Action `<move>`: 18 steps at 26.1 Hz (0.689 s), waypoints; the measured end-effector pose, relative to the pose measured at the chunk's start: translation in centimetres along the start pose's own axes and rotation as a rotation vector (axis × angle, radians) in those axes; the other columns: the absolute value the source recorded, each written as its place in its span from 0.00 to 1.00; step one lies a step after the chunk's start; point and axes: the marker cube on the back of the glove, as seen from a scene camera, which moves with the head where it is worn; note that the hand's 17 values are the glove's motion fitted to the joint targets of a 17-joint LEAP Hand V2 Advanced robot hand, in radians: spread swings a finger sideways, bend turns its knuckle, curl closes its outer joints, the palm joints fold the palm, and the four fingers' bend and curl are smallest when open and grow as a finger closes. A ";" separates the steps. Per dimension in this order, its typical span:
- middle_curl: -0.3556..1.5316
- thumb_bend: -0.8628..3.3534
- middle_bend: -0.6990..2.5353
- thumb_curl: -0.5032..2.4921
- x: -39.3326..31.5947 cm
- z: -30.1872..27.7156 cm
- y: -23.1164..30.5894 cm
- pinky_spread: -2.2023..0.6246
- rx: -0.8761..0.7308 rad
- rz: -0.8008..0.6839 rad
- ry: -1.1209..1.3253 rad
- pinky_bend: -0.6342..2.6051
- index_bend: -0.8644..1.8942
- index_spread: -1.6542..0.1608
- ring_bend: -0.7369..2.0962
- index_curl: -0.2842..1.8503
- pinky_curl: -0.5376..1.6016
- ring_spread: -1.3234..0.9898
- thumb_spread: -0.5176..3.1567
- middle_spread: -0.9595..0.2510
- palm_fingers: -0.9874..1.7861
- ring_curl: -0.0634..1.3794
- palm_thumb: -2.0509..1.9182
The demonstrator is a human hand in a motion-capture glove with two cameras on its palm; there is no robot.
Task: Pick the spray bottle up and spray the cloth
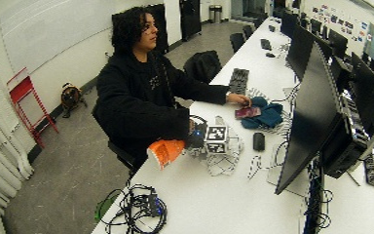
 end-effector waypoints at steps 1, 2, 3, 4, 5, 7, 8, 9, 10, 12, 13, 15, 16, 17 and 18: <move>0.49 0.20 0.42 0.44 -1.6 0.3 -0.2 0.67 -0.001 -0.022 0.006 0.33 0.40 0.75 0.52 0.41 0.43 0.47 0.28 0.62 0.84 0.38 0.75; 0.49 0.20 0.42 0.44 -3.1 0.2 -0.2 0.67 0.021 -0.059 0.010 0.33 0.40 0.75 0.52 0.41 0.43 0.47 0.28 0.62 0.84 0.38 0.75; 0.49 0.20 0.42 0.44 -4.5 -0.2 -0.1 0.67 0.063 -0.109 0.012 0.33 0.40 0.75 0.52 0.41 0.43 0.47 0.28 0.62 0.84 0.38 0.75; 0.49 0.20 0.42 0.44 -5.8 -0.7 0.1 0.67 0.118 -0.167 0.011 0.33 0.40 0.75 0.52 0.42 0.43 0.47 0.28 0.62 0.84 0.38 0.75; 0.49 0.20 0.42 0.44 -7.0 -1.3 0.4 0.67 0.177 -0.230 0.008 0.34 0.39 0.75 0.52 0.42 0.43 0.47 0.28 0.62 0.85 0.38 0.75; 0.49 0.20 0.42 0.44 -9.6 -2.5 0.9 0.67 0.296 -0.371 -0.011 0.34 0.39 0.75 0.52 0.42 0.43 0.47 0.28 0.62 0.85 0.38 0.75; 0.49 0.20 0.42 0.44 -10.9 -3.0 1.1 0.67 0.350 -0.449 -0.026 0.34 0.39 0.75 0.52 0.42 0.43 0.47 0.28 0.62 0.85 0.38 0.75; 0.49 0.20 0.42 0.44 -12.2 -3.6 1.3 0.67 0.397 -0.527 -0.041 0.34 0.39 0.75 0.52 0.42 0.43 0.47 0.28 0.62 0.85 0.38 0.75; 0.49 0.20 0.42 0.44 -13.4 -4.1 1.2 0.67 0.440 -0.601 -0.056 0.34 0.39 0.75 0.52 0.42 0.43 0.47 0.28 0.62 0.85 0.38 0.75; 0.49 0.20 0.42 0.44 -15.6 -4.9 0.8 0.67 0.520 -0.731 -0.085 0.34 0.39 0.75 0.52 0.42 0.43 0.47 0.28 0.62 0.85 0.38 0.75; 0.49 0.20 0.42 0.44 -16.6 -5.2 0.4 0.67 0.560 -0.786 -0.100 0.34 0.39 0.75 0.52 0.42 0.43 0.47 0.28 0.63 0.85 0.38 0.75; 0.49 0.20 0.42 0.44 -18.7 -5.6 -0.6 0.67 0.637 -0.881 -0.141 0.34 0.39 0.75 0.52 0.42 0.43 0.48 0.28 0.63 0.85 0.38 0.75; 0.49 0.20 0.42 0.44 -19.6 -5.7 -1.1 0.67 0.674 -0.923 -0.169 0.34 0.39 0.75 0.52 0.42 0.43 0.48 0.28 0.63 0.85 0.38 0.75; 0.49 0.20 0.42 0.44 -20.5 -5.7 -1.7 0.67 0.708 -0.963 -0.203 0.34 0.39 0.75 0.52 0.42 0.43 0.48 0.28 0.63 0.85 0.38 0.75; 0.49 0.20 0.42 0.44 -21.4 -5.6 -2.3 0.67 0.738 -0.999 -0.240 0.34 0.39 0.75 0.52 0.42 0.43 0.48 0.28 0.63 0.85 0.38 0.75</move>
